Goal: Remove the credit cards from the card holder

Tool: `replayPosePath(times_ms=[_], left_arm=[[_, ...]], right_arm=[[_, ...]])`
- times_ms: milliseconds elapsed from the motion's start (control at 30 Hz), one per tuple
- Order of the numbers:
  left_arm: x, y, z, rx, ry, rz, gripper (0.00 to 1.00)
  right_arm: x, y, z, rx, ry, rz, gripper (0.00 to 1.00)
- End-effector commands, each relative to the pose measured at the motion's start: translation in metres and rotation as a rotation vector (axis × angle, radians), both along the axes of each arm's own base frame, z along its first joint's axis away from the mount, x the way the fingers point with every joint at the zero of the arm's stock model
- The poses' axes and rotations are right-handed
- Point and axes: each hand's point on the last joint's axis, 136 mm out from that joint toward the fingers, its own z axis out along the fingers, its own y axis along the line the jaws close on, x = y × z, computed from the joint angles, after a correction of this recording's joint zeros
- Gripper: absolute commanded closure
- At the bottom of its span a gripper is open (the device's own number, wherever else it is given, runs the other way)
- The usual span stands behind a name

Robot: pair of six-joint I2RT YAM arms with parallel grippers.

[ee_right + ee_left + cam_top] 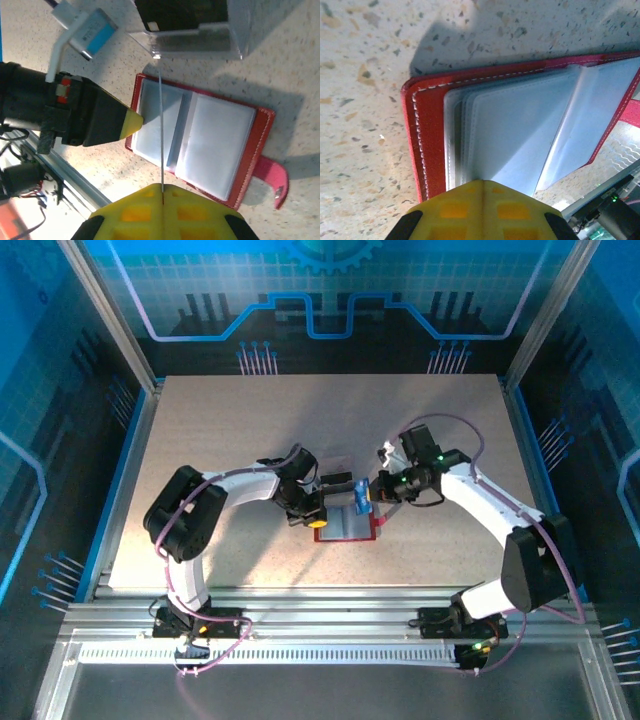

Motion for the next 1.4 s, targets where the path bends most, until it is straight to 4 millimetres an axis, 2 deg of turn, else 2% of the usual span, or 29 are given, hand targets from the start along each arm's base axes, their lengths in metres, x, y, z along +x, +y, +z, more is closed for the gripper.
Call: replayPosePath(times_ms=[0,167,267,367,533,667,1033,1367], left_arm=[[-0.011,0.016,0.001,0.070,0.008,-0.013,1.00],[-0.001,0.011,0.023,0.044,-0.045,-0.012,1.00],[0.002,0.011,0.032,0.038,-0.063,-0.005,1.00],[0.003,0.015,0.036,0.040,-0.069,0.007,0.99],[0.002,0.031,0.037,0.045,-0.066,0.042,0.99],[0.004,0.047,0.041,0.042,-0.074,0.076,0.95],[0.000,0.090,0.038,0.064,-0.063,0.167,0.95],[-0.005,0.099,0.036,0.060,-0.057,0.194,0.95]], right_arm=[[-0.014,-0.005,0.008,-0.145,-0.132,0.276,1.00],[-0.008,-0.004,0.020,-0.304,-0.334,0.593,1.00],[0.005,-0.005,0.033,-0.388,-0.460,0.747,1.00],[0.014,-0.002,0.042,-0.454,-0.559,0.912,1.00],[0.028,0.006,0.046,-0.541,-0.620,1.125,1.00],[0.045,0.019,0.050,-0.548,-0.639,1.212,1.00],[0.084,0.043,0.033,-0.546,-0.609,1.305,1.00],[0.124,0.057,0.022,-0.597,-0.629,1.308,1.00]])
